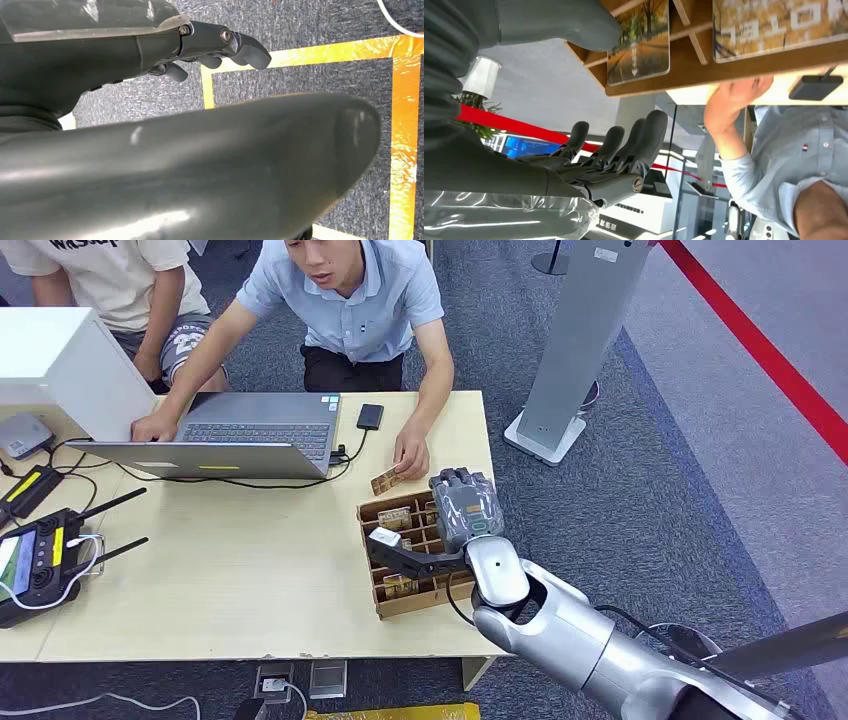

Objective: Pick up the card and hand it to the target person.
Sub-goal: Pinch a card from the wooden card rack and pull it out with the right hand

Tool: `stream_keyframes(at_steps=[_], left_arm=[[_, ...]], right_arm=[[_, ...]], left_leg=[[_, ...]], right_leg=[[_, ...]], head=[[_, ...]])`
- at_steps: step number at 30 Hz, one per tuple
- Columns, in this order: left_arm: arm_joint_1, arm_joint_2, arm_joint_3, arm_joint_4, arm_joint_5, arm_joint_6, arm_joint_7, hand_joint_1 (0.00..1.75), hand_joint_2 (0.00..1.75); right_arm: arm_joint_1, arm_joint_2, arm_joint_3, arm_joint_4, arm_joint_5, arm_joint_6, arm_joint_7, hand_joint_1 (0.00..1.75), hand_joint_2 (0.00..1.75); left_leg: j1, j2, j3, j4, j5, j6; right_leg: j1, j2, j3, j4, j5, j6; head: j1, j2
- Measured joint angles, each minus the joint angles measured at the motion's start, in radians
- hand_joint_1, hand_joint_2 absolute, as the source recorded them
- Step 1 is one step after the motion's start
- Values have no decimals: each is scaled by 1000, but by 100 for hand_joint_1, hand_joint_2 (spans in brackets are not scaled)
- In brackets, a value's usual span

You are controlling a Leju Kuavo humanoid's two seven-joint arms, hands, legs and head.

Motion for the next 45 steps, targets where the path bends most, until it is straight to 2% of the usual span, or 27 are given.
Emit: stream_keyframes(at_steps=[11, 18, 23, 31, 35, 45], left_arm=[[-1, 0, 0, 0, -1, -1, 0, 0, 0], [-2, 0, 0, 0, -2, -2, 0, 0, 0], [-3, 0, 0, 0, -5, -4, 1, 0, 0], [-6, 0, -5, 0, -8, -8, 2, 0, 0], [-7, 0, -11, 0, -8, 0, 1, 0, 175], [-7, 0, -18, 0, -14, 13, 0, 0, 175]], right_arm=[[5, 0, 10, 15, -1, 2, -9, 78, 175], [5, 0, 10, 17, -1, 2, -9, 95, 175], [5, 0, 10, 17, 0, 2, -9, 115, 175], [5, 0, 10, 17, 1, 3, -9, 128, 175], [5, 0, 10, 17, 1, 4, -9, 134, 175], [5, -1, 10, 17, -4, 4, -5, 134, 175]], left_leg=[[0, 0, 0, 0, 0, 0], [0, 0, 0, 0, 0, 0], [0, 0, 0, 0, 0, 0], [0, 0, 0, 0, 0, 0], [0, 0, 0, 0, 0, 0], [0, 0, 0, 0, 0, 0]], right_leg=[[0, 0, 0, 0, 0, 0], [0, 0, 0, 0, 0, 0], [0, 0, 0, 0, 0, 0], [0, 0, 0, 0, 0, 0], [0, 0, 0, 0, 0, 0], [0, 0, 0, 0, 0, 0]], head=[[0, 0], [0, 0], [0, 0], [0, 0], [0, 0], [0, 0]])
